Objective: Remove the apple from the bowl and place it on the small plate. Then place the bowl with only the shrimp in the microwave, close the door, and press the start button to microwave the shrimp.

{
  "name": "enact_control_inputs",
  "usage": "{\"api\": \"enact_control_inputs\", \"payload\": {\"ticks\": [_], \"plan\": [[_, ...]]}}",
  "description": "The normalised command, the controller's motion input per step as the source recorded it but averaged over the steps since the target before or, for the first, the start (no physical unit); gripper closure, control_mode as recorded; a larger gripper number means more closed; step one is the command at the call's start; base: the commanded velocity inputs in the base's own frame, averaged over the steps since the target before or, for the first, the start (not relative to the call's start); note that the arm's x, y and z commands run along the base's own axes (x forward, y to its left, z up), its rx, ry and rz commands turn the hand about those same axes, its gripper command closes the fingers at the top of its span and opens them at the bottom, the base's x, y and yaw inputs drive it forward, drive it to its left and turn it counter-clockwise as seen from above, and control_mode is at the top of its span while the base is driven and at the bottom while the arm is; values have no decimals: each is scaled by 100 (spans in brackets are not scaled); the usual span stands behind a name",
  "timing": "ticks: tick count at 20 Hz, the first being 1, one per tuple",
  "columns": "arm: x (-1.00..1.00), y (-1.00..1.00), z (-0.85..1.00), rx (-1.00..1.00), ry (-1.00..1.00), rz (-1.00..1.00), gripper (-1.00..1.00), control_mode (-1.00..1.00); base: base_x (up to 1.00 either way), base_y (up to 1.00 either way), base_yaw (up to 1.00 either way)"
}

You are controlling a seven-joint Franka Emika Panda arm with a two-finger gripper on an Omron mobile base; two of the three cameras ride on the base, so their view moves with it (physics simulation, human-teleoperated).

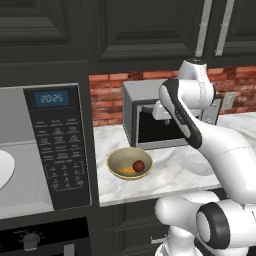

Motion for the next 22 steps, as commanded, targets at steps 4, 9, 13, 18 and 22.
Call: {"api": "enact_control_inputs", "payload": {"ticks": [4,9,13,18,22], "plan": [[-1,29,-12,0,0,0,-100,-100,0,0,0],[4,50,-82,2,8,-7,-100,-100,0,0,0],[13,73,-84,-1,5,-9,-100,-100,0,0,0],[7,83,-67,-6,1,-7,-100,-100,0,0,0],[29,19,-23,0,0,0,-100,-100,0,0,0]]}}
